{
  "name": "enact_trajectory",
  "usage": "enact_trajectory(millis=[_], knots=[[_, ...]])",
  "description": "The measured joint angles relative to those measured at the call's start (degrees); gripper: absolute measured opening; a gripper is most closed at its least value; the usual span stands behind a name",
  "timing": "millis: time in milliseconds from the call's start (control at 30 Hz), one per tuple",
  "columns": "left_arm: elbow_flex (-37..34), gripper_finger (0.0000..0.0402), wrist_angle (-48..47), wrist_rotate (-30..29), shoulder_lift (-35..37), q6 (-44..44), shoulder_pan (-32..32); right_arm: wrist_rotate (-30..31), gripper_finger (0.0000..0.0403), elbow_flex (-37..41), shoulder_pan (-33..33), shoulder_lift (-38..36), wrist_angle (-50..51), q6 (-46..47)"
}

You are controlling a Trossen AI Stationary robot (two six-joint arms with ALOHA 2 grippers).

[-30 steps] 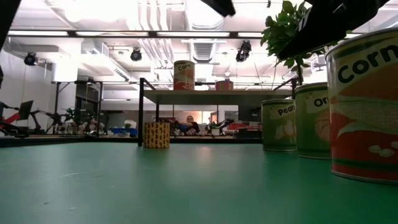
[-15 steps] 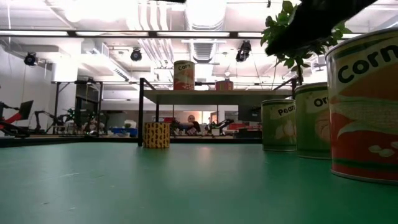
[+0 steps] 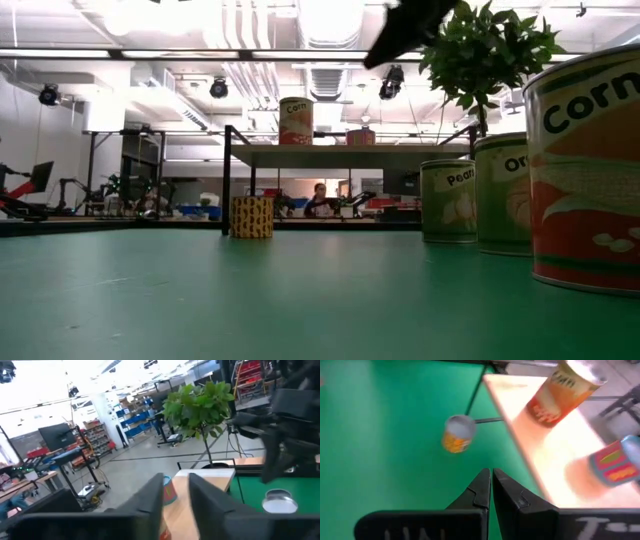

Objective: Pick and place cans onto a shelf
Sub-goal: Put the left big canned corn on the shelf

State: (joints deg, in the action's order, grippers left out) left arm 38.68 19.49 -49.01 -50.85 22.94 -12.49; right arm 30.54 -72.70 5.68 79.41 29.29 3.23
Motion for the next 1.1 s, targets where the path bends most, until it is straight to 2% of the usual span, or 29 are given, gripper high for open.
enact_trajectory(millis=[100,267,367,500,900,1033,1100], knots=[[-2.2,0.001,0.0,1.3,3.0,0.0,-0.1,-3.2,0.0009,-5.8,-4.2,3.4,2.3,-3.5],[-2.9,0.0018,0.0,4.3,6.3,-2.7,-0.5,-8.6,0.0009,-11.5,-9.8,7.7,3.8,-9.5],[-2.4,0.0007,-0.1,6.5,7.0,-3.8,-0.7,-9.6,0.0009,-13.4,-12.3,9.4,3.8,-12.2],[-2.4,0.0003,-2.9,6.5,7.1,-4.0,-0.7,-9.9,0.0009,-14.4,-15.5,11.2,2.3,-14.2],[-2.7,0.0004,-7.1,6.2,7.5,-5.5,-0.8,-10.1,0.0009,-14.3,-20.1,15.5,-22.7,-22.1],[-2.7,0.0004,-7.1,6.1,7.5,-5.5,-0.8,-10.4,0.0009,-14.3,-22.5,17.0,-28.3,-22.3],[-2.7,0.0004,-7.0,6.1,7.5,-5.4,-0.8,-13.0,0.0009,-14.3,-23.7,17.9,-29.0,-22.3]])
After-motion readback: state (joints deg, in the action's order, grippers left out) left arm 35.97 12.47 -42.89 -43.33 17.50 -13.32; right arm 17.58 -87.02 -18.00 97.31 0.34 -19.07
